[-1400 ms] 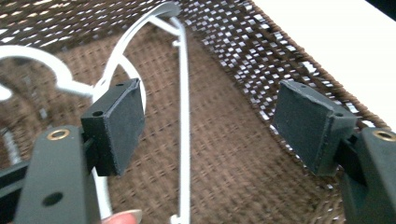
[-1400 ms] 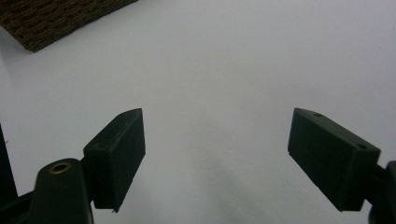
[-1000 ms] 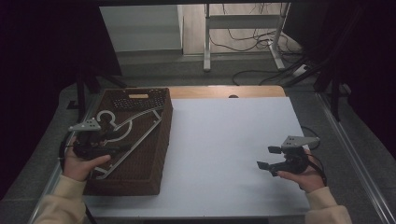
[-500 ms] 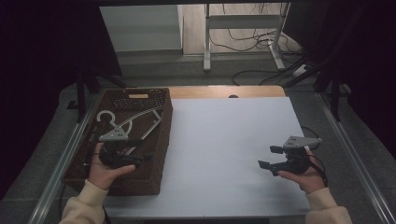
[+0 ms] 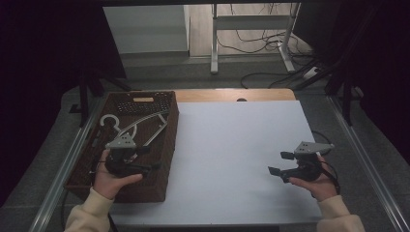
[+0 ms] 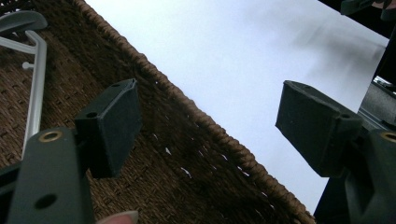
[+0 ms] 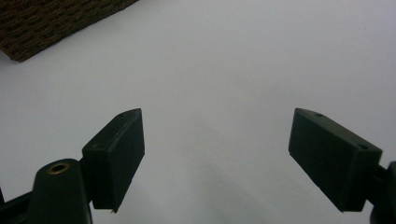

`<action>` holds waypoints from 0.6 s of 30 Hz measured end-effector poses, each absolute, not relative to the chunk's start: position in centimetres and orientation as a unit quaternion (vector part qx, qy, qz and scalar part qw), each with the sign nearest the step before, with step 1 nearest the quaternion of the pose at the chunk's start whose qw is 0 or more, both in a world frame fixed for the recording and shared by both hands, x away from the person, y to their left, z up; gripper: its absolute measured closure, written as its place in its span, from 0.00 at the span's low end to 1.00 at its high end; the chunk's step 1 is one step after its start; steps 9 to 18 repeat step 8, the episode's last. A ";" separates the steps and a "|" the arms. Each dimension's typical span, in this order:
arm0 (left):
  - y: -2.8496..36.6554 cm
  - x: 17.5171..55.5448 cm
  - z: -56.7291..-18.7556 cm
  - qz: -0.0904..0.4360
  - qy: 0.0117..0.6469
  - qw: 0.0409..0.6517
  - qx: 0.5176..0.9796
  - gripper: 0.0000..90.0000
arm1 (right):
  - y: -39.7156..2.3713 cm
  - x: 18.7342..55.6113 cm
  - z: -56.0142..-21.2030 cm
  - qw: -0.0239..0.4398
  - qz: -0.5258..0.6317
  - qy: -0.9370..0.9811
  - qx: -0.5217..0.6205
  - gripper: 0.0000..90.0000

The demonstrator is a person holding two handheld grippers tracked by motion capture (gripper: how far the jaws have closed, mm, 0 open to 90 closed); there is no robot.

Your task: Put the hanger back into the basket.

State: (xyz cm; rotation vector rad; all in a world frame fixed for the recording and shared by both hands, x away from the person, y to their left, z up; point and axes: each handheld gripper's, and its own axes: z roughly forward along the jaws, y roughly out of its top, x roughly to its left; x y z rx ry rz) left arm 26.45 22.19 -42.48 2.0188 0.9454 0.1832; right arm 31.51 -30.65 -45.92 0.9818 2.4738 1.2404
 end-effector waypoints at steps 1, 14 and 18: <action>22.2 26.4 -42.5 0.073 0.381 0.436 0.812 0.24 | -30.7 31.5 -45.9 0.103 0.419 0.839 0.332 0.20; 22.2 26.3 -42.5 0.074 0.382 0.435 0.812 0.23 | -30.6 31.4 -45.9 0.106 0.421 0.840 0.327 0.20; 22.2 26.3 -42.5 0.074 0.382 0.435 0.812 0.23 | -30.6 31.4 -45.9 0.106 0.421 0.840 0.327 0.20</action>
